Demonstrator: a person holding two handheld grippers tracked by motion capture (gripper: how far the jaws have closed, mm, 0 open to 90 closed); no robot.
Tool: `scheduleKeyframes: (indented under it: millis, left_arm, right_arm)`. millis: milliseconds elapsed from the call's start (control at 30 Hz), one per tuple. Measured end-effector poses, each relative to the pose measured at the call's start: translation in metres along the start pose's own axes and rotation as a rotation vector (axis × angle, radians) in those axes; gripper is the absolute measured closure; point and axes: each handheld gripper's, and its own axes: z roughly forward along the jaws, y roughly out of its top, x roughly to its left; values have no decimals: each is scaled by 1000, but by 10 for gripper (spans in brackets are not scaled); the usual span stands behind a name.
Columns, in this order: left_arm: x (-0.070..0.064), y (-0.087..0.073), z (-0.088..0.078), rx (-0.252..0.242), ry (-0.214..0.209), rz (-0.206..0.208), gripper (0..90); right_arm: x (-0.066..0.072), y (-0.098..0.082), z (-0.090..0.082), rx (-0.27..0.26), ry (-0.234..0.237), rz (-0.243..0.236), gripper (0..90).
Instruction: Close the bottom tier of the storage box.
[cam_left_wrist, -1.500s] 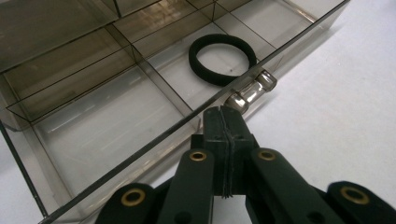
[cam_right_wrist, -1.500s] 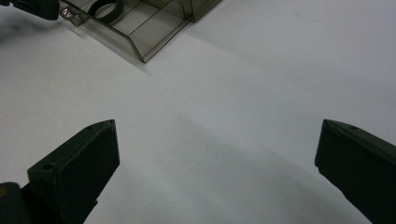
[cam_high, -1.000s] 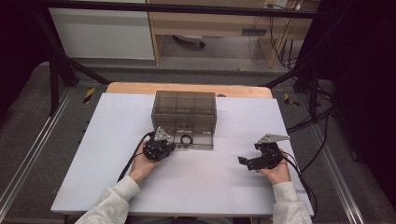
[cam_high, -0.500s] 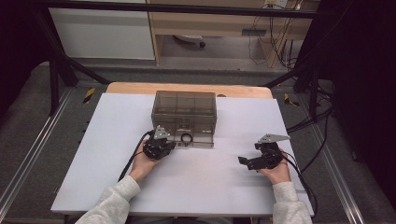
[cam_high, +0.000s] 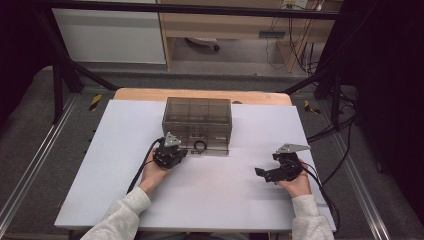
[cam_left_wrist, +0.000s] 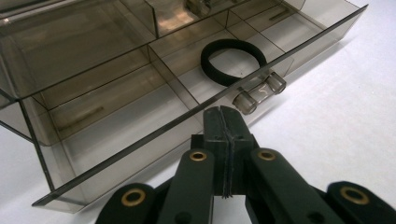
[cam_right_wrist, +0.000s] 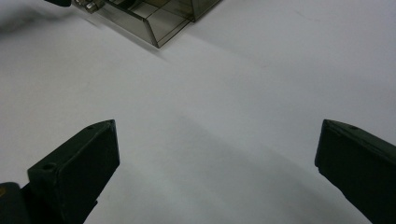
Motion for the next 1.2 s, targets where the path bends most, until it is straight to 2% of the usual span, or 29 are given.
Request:
scheduleKeyframes:
  millis: [433,1200]
  left_arm:
    - [5,1,4,-8,12,-14,896]
    - [9,5,11,-18,25,-14,896]
  right_arm:
    - [0,0,0,2,0,-1,5]
    - [0,0,0,0,0,2,5]
